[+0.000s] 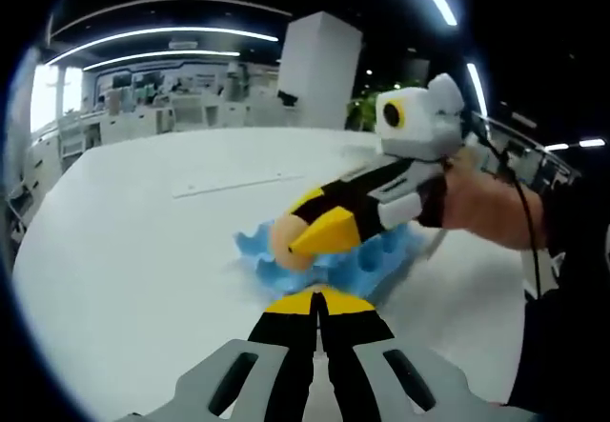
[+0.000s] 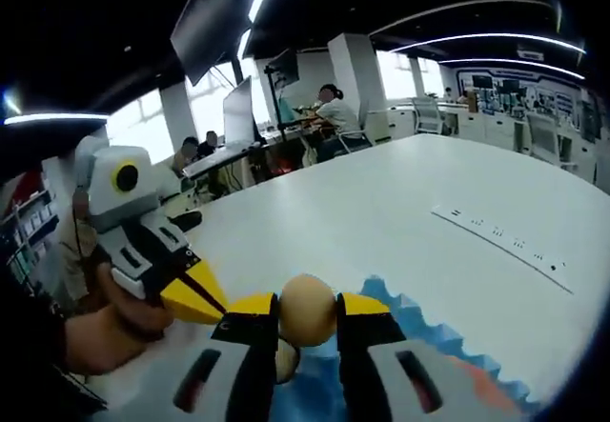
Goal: Pick up the eggs on the table and place them into the egg tray on the table
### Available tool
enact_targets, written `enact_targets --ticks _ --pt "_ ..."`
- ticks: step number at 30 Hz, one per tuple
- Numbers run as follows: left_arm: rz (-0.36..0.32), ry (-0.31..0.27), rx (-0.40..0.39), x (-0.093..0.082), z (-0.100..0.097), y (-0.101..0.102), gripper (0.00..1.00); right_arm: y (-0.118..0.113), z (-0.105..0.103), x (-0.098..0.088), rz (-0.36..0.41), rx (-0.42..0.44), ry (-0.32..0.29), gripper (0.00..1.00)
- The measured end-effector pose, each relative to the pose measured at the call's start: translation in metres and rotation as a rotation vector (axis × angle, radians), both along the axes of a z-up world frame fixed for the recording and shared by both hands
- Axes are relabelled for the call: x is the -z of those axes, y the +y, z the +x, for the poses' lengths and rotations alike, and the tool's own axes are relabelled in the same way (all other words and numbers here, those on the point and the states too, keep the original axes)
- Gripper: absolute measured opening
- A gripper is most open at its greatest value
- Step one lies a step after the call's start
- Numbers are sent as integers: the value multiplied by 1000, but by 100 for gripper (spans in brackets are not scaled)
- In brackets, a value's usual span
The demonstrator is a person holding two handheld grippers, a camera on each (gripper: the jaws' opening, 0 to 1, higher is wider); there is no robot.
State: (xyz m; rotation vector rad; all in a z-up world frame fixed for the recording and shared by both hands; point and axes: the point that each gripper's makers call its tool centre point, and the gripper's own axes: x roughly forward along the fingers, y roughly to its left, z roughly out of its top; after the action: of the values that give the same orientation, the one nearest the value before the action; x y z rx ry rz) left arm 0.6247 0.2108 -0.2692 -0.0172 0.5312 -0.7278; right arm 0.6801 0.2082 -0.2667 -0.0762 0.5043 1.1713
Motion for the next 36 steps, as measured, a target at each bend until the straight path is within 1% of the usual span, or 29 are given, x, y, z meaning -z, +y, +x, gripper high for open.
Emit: enact_targets --ticks 5,15,19,24,27,31,33,34,36 --pt "0 2 -2 0 0 0 1 0 -11 9 -24 5 -18 25" --pt "3 3 0 1 -1 -1 1 0 -1 24 -49 12 -27 25" --pt "-3 6 6 1 0 -1 1 0 -4 25 -58 3 -28 25" --pt "-9 5 9 0 1 0 1 -1 -2 28 -64 0 -33 25" --pt "-10 6 12 0 0 0 1 -1 -1 31 -53 -7 -28 25" --pt "-7 6 13 0 1 -1 1 -1 -3 30 -50 -17 -42 26" --pt "-6 7 12 1 1 -1 1 -1 -5 31 -60 -31 -59 26" --pt "-6 7 12 1 1 -1 1 -2 -4 31 -59 -31 -61 26" --pt "-7 8 12 0 2 -1 1 -2 -3 27 -29 -33 -56 25"
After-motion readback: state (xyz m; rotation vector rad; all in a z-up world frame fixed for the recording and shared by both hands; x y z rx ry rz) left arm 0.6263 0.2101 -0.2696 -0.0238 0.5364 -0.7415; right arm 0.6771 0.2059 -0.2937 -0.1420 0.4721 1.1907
